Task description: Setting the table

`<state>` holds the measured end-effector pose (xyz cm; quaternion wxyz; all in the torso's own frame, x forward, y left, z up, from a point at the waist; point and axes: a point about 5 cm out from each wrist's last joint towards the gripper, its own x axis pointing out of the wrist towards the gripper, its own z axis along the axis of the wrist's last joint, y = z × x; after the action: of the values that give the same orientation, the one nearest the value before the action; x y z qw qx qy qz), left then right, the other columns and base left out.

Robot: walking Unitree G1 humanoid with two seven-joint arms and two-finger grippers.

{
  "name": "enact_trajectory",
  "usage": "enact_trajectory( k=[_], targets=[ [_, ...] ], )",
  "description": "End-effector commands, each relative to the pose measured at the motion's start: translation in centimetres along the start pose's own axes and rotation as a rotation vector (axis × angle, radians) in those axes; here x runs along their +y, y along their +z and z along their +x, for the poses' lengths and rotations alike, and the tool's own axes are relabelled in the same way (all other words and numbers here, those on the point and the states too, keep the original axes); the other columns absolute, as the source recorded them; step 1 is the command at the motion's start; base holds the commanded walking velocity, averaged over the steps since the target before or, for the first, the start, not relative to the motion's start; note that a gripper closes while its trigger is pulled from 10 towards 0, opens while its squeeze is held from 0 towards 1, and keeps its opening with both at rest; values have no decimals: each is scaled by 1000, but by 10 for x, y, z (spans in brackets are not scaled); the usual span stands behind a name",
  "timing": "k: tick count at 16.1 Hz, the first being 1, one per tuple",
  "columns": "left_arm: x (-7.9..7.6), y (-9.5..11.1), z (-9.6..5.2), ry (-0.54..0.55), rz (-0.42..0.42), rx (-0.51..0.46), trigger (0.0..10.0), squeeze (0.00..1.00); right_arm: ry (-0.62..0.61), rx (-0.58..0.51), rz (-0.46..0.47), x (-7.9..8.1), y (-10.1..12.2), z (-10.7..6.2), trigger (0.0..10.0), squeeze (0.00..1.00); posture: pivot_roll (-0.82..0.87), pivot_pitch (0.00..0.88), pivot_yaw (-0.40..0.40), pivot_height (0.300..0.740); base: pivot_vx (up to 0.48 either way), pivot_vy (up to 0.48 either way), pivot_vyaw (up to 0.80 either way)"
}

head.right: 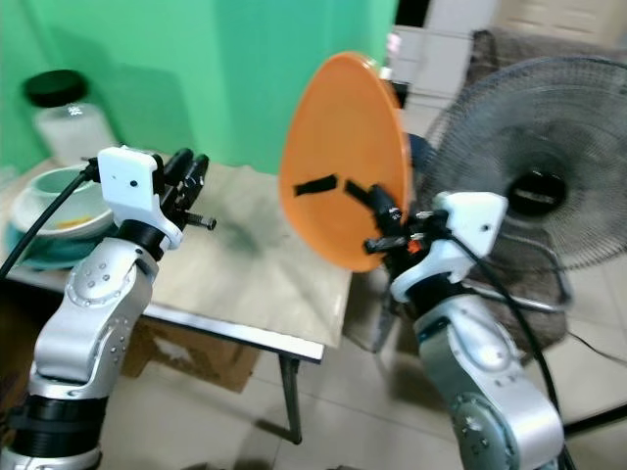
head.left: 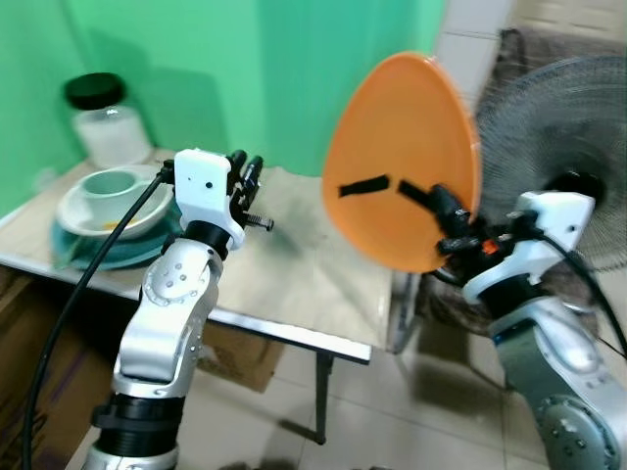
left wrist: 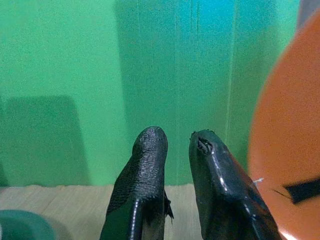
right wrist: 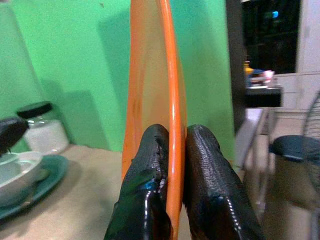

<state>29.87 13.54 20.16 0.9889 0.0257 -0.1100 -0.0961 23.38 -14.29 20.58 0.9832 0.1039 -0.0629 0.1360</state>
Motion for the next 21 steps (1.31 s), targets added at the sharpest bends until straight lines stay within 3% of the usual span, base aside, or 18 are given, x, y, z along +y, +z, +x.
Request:
enact_trajectory(
  k=[1, 4, 6, 8, 12, 16, 18, 21],
  targets=[
    [3, -1, 2, 55, 13, 1, 10000, 0, -63, -46, -63, -6, 5, 1, 10000, 0, -60, 0, -9, 740, 0, 0, -800],
    [7, -5, -3, 59, 21, 56, 10000, 0, -75, -52, -68, -11, 4, 4, 10000, 0, -40, 0, -33, 740, 0, 0, -800],
    [8, -5, -7, -4, 45, 54, 10000, 0, -62, -31, -20, -10, 0, 5, 10000, 0, -32, 0, -39, 740, 0, 0, -800],
    [12, -5, -9, 24, 61, 57, 10000, 0, -45, -31, -13, -7, -2, 6, 10000, 0, -14, 0, -45, 740, 0, 0, -800],
    [16, -3, -10, 34, 69, 57, 10000, 0, -17, -49, 88, -2, -2, 7, 10000, 0, 3, 0, -52, 740, 0, 0, -800],
    [19, -1, -14, 16, 86, 63, 10000, 0, -38, -4, -12, -3, -8, 6, 10000, 0, 6, 0, -48, 740, 0, 0, -800],
    [19, 1, -13, 13, 82, 56, 10000, 0, -55, -12, 12, -4, -9, 5, 10000, 0, 6, 0, -45, 740, 0, 0, -800],
    [16, -6, -18, 5, 106, 96, 10000, 0, -64, -8, -43, -7, -13, 0, 10000, 0, 7, 0, -43, 740, 0, 0, -800]
  ],
)
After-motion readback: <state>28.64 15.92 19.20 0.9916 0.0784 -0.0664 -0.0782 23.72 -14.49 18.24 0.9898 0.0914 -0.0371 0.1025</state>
